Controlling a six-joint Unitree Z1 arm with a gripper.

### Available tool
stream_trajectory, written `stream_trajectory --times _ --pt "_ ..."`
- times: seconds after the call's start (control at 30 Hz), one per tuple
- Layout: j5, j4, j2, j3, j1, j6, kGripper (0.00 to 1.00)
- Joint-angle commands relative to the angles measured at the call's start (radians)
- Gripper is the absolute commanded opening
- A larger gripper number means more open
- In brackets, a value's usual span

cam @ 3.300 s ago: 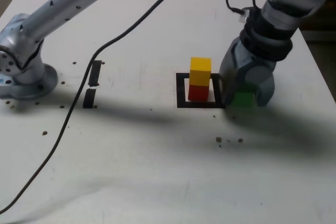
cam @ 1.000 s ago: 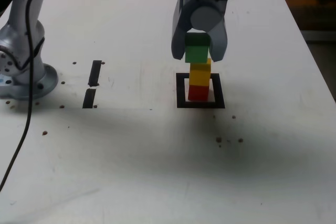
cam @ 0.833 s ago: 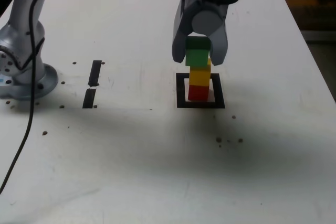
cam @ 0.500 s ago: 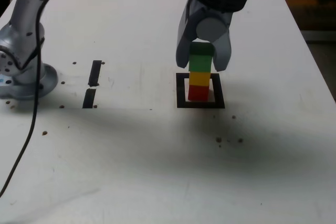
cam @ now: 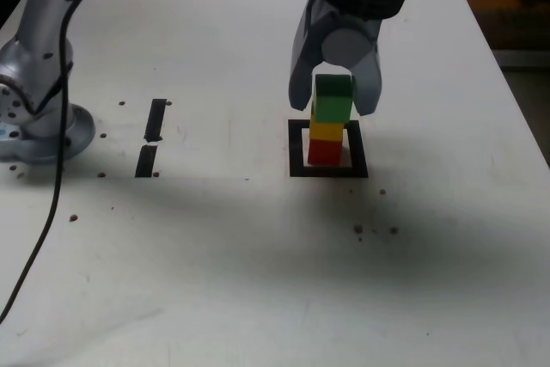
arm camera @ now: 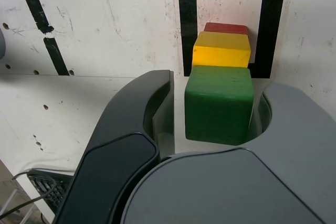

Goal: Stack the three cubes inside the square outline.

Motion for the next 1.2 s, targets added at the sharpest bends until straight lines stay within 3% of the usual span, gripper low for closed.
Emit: stream_trajectory --times 0.0,0.3,0.73,0.97,1.17 --pt "0.002 0.013 0.002 -0.003 0.003 0.002 0.62" --pt "0.013 0.016 -0.011 -0.001 0.004 -0.001 0.73" --pt "0.09 0.019 -0.179 0.079 0.004 -0.051 0.85" --pt "0.09 0.016 -0.287 0.229 0.004 -0.119 0.85" --pt "0.069 0.003 -0.346 0.354 0.004 -0.173 0.85"
